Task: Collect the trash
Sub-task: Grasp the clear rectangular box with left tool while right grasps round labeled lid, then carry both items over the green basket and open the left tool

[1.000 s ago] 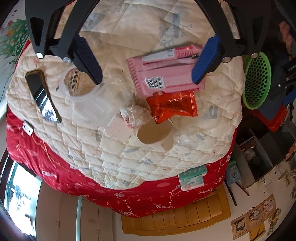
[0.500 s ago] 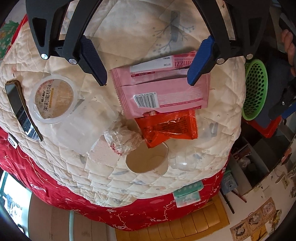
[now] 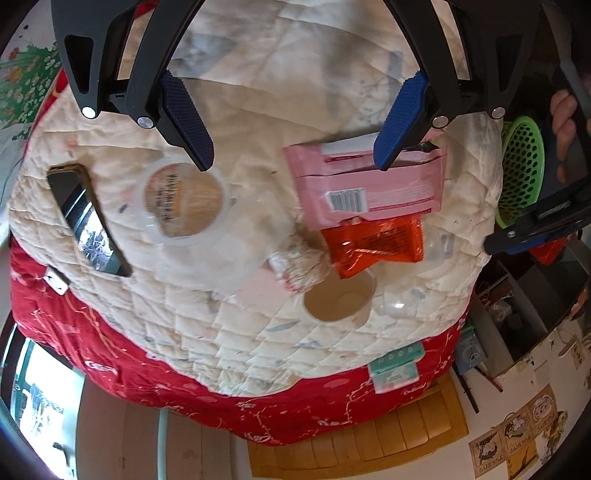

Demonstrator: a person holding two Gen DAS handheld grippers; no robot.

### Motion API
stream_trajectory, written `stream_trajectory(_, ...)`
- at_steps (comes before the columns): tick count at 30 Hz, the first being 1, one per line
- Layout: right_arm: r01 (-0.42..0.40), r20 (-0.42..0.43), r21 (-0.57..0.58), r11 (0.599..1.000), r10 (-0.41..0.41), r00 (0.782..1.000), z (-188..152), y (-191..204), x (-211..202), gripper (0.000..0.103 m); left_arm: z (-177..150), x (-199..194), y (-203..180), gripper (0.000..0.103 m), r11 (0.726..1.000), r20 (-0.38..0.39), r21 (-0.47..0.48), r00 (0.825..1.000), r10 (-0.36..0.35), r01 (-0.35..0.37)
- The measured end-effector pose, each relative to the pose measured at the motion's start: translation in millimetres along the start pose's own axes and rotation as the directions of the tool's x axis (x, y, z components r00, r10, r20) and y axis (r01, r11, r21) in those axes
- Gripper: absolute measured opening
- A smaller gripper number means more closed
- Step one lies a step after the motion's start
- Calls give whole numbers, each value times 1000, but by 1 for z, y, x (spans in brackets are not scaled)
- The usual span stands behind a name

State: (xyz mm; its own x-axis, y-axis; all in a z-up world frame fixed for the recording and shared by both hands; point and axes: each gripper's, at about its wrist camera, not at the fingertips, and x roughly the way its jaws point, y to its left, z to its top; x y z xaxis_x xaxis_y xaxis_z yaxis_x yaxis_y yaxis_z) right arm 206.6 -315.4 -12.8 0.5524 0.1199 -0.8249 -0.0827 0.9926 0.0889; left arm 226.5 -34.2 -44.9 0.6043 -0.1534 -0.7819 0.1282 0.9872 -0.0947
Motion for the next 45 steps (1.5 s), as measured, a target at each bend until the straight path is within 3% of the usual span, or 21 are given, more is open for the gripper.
stream_trajectory(3, 18, 26, 7, 1000, -18, 999, 2, -11, -10, 85, 8, 21, -6, 46, 999, -43, -7, 998, -39, 38)
stream_trajectory(9, 58, 49, 20, 998, -59, 997, 7, -30, -19, 85, 17, 56, -9, 40, 997, -121, -40, 990, -77, 73)
stream_trajectory(10, 65, 47, 22, 998, -66, 997, 7, -34, -18, 80, 17, 60, -9, 39, 996, -130, -42, 988, -79, 74)
stream_trajectory(15, 91, 32, 34, 995, -92, 995, 10, -48, -11, 77, 20, 79, -12, 19, 994, -171, -55, 980, -103, 95)
stream_trajectory(20, 89, 13, 27, 996, -90, 996, 11, -54, -1, 77, 19, 78, -11, 6, 994, -163, -58, 982, -97, 88)
stream_trajectory(28, 134, -35, -29, 991, -135, 990, 14, -47, 34, 77, 17, 59, 3, 4, 997, -118, -71, 992, -48, 40)
stream_trajectory(31, 176, -30, -50, 983, -178, 984, 14, -43, 41, 64, 15, 47, 13, 4, 996, -95, -84, 995, -38, 30)
stream_trajectory(36, 195, -6, -32, 980, -195, 981, 10, -41, 28, 63, 8, 23, 33, 4, 994, -66, -107, 998, -18, 11)
stream_trajectory(41, 154, 30, -33, 988, -153, 988, 5, -26, -7, 63, -4, -17, 68, 4, 987, -17, -158, 1000, -7, 4)
stream_trajectory(45, 80, 57, -51, 995, -77, 995, 6, 0, -34, 63, -17, -52, 100, 4, 982, 21, -178, 998, 61, -57)
